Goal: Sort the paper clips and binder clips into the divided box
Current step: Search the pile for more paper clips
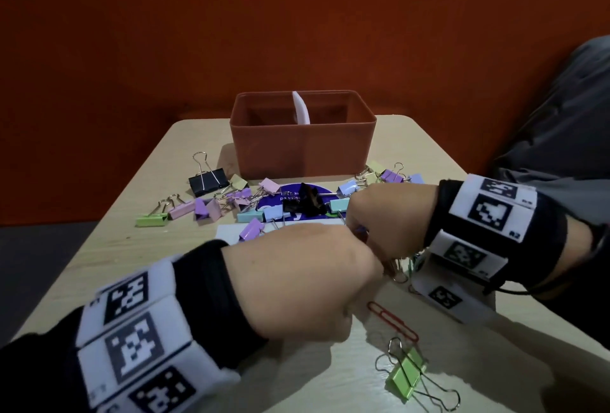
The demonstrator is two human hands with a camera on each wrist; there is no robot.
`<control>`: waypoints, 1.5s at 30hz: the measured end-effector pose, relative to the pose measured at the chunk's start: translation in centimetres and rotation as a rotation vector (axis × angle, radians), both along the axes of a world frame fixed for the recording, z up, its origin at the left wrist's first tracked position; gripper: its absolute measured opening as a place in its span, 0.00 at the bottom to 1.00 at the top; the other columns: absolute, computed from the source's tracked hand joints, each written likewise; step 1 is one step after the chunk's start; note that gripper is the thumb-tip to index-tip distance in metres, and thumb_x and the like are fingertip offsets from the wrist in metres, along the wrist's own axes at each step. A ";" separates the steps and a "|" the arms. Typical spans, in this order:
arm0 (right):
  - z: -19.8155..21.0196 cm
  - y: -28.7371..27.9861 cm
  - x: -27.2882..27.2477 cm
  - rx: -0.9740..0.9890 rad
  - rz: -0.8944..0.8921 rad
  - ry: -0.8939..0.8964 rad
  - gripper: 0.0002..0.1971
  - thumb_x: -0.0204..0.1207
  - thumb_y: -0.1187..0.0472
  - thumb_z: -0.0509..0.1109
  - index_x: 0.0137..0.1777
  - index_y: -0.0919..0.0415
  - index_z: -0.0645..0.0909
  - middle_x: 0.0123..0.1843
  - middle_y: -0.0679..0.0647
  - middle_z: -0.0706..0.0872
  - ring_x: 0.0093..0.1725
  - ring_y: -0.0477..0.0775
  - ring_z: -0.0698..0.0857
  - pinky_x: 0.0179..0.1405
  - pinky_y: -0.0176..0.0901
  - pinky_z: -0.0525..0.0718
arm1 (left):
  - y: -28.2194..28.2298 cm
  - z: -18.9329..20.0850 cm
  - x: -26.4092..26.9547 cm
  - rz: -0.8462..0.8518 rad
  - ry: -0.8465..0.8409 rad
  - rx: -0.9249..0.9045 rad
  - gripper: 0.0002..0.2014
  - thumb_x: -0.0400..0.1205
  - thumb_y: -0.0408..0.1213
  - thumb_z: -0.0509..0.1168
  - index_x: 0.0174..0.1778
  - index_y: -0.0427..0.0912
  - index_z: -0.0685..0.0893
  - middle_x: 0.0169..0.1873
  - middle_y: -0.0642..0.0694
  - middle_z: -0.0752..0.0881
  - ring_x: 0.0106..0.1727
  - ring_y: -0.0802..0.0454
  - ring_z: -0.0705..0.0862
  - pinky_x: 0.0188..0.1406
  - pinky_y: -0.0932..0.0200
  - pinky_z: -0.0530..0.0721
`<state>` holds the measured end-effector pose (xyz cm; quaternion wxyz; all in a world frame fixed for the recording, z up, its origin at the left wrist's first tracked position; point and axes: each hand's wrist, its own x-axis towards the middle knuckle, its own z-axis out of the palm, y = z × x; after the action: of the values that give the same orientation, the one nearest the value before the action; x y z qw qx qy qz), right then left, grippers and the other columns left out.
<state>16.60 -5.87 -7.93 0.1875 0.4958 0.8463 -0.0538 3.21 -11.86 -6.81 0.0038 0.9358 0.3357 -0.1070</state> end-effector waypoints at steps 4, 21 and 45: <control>2.0 0.4 1.2 0.010 -0.067 0.187 0.07 0.72 0.61 0.68 0.32 0.56 0.82 0.33 0.51 0.83 0.34 0.53 0.77 0.37 0.45 0.80 | 0.7 0.6 -0.2 -0.042 -0.164 -0.108 0.12 0.77 0.36 0.63 0.53 0.57 0.77 0.29 0.60 0.74 0.32 0.67 0.72 0.30 0.74 0.69; 2.1 4.0 4.3 -0.471 -0.450 1.200 0.10 0.72 0.75 0.53 0.36 0.61 0.69 0.25 0.62 0.82 0.13 0.47 0.61 0.18 0.27 0.56 | 2.0 -2.0 3.5 -0.130 -0.107 -0.136 0.08 0.79 0.43 0.66 0.49 0.44 0.83 0.49 0.48 0.81 0.49 0.49 0.78 0.51 0.54 0.79; 1.9 6.8 4.7 -0.575 -0.455 1.302 0.13 0.80 0.76 0.55 0.43 0.64 0.78 0.29 0.57 0.77 0.17 0.43 0.67 0.13 0.28 0.59 | 8.9 3.4 -1.1 0.259 -0.412 -0.080 0.20 0.87 0.50 0.51 0.33 0.46 0.76 0.25 0.53 0.74 0.26 0.59 0.71 0.28 0.62 0.69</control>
<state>21.27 0.91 -6.03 -0.2450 0.4578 0.6154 -0.5930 2.14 -2.93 -3.41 0.1231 0.8862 0.4404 0.0742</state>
